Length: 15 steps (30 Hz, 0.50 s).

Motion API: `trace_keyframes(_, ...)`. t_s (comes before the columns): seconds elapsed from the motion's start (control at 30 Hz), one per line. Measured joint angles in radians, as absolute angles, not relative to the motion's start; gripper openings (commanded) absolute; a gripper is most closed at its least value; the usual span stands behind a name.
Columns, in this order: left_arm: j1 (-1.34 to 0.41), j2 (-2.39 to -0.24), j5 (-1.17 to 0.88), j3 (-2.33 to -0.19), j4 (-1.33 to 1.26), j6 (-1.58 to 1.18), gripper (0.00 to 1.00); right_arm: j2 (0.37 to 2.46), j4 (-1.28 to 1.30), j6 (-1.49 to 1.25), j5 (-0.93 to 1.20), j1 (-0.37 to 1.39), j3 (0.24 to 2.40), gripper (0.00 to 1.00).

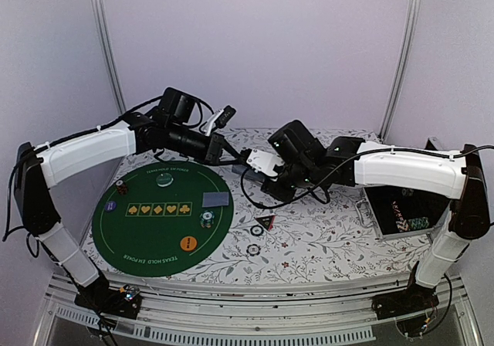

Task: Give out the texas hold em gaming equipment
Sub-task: Pick up the poker card from the face-down deck piles, then distribute the poker card in the small blind area.

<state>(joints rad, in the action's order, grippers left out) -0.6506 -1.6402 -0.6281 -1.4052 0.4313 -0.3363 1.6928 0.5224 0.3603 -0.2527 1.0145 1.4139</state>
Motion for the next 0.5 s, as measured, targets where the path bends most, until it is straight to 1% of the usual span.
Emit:
trace_keyframes(0.33,-0.646,-1.581,-0.672,-1.386,0.431,-0.344,0.00,1.693,0.505,0.360,-0.251,0.999,1.394,0.45)
trace_keyframes(0.5,-0.594,-1.503,-0.682,-1.332,0.413,-0.371,0.00,1.693,0.490,0.360,-0.250,0.984,1.380,0.45)
